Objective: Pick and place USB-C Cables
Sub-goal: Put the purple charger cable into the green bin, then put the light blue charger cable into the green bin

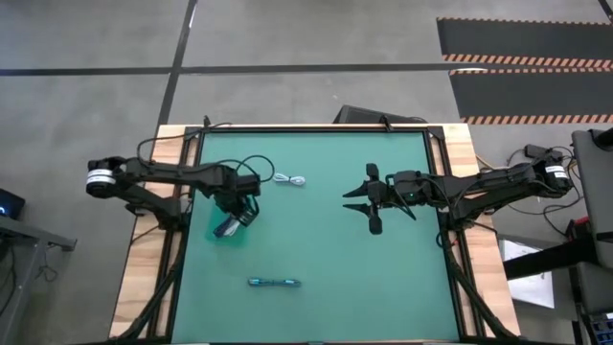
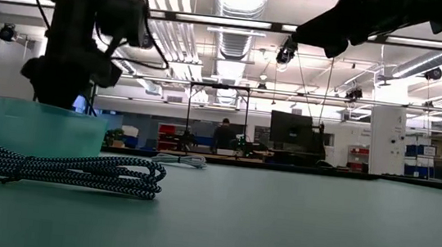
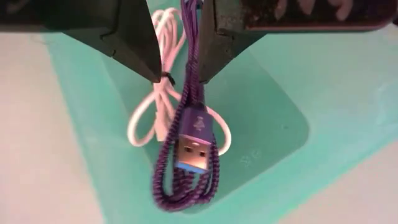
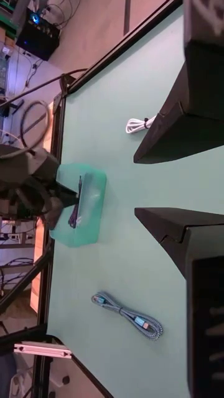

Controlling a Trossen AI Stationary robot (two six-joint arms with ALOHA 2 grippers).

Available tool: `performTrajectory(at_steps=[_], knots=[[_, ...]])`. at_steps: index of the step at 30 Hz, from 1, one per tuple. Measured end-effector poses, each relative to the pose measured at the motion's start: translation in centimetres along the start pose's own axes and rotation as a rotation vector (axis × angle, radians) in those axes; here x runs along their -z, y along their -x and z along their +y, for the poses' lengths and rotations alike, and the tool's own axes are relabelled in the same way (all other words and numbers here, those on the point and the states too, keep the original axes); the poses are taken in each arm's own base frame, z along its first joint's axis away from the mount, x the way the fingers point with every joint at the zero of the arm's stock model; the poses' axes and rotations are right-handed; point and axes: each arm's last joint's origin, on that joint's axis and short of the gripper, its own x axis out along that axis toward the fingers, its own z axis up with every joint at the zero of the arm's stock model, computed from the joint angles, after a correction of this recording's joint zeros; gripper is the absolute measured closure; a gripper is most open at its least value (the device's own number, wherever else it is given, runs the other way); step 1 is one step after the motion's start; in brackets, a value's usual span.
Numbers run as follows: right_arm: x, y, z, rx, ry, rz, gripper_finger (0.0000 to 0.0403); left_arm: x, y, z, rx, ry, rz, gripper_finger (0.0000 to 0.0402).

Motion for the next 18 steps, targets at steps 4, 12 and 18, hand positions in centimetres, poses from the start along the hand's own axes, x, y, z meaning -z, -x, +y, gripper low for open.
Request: performTrajectory(at_steps=[4,12,18], knots=[[0.0,0.0,0.0,0.0,0.0,0.0,0.0289,0.4,1.8,0.2,0.037,-0.024,-0.041,0.0312],[0.0,0.0,0.0,0.0,-0.017,0.001,0.0289,1.5,4.9,0.6,0.179,-0.05,-0.231,0.0312],[0.5,-0.7,0.1,-0.002,-0.019,0.029,0.0289,2.1,6.4,-0.6,0.265,-0.161,-0.533,0.0312]])
